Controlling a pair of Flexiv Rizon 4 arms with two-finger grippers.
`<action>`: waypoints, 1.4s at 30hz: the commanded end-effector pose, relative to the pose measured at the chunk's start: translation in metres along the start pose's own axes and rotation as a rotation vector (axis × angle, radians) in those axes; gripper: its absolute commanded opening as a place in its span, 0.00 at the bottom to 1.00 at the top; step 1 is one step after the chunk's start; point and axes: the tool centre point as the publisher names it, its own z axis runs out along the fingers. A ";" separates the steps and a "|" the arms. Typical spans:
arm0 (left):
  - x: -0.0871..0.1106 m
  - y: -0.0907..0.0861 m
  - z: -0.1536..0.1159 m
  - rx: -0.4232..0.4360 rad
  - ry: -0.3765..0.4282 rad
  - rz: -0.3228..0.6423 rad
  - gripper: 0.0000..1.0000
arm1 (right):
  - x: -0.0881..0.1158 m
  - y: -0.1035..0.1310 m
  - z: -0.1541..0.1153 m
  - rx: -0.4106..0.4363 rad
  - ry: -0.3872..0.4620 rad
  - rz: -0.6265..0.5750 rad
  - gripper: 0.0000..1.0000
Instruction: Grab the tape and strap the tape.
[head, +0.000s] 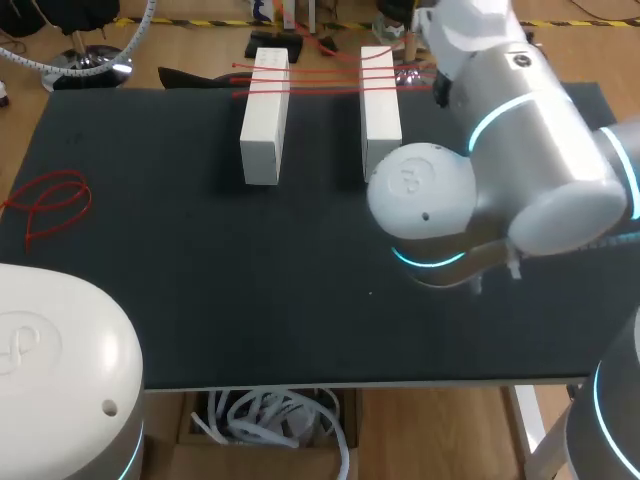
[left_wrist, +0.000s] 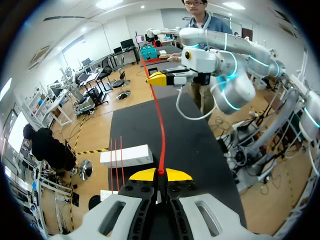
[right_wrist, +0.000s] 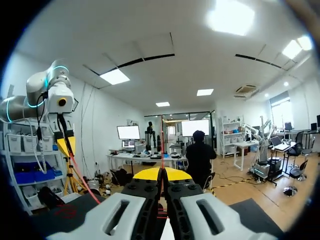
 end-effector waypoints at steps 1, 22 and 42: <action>0.000 0.000 -0.001 -0.003 0.003 -0.001 0.00 | 0.023 0.007 0.000 0.006 -0.109 -0.005 0.00; 0.000 0.000 -0.001 -0.003 0.003 -0.001 0.00 | 0.023 0.007 0.000 0.006 -0.109 -0.005 0.00; 0.003 -0.022 0.012 -0.652 -0.043 -0.047 0.00 | 0.023 0.007 0.000 0.006 -0.109 -0.005 0.00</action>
